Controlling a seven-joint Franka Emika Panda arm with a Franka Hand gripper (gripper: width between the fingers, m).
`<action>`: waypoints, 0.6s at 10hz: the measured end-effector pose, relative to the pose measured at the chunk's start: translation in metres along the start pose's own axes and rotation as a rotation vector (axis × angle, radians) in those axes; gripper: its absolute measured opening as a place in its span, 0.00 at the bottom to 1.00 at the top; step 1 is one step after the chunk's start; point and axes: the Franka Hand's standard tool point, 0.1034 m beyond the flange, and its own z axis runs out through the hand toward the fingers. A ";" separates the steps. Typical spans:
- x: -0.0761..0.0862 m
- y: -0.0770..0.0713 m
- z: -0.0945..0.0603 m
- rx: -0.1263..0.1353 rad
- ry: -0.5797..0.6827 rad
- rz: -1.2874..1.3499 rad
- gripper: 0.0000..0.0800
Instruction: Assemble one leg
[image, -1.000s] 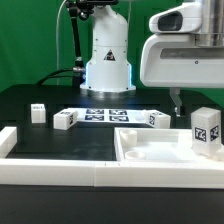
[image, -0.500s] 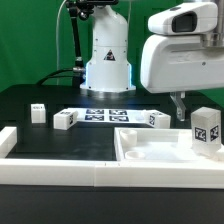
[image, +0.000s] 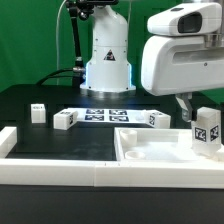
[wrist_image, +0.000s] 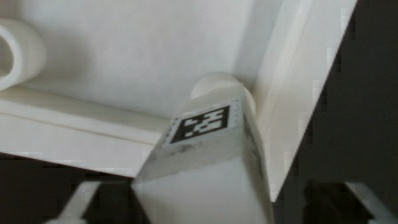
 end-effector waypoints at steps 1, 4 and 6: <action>0.000 0.000 0.000 0.001 0.000 0.008 0.50; 0.000 -0.001 0.000 0.002 0.000 0.062 0.36; 0.000 -0.005 0.001 0.001 -0.001 0.301 0.36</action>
Offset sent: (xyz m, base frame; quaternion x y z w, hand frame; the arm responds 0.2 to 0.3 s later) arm 0.0000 0.0000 0.0000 0.0000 0.0000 0.0650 0.9979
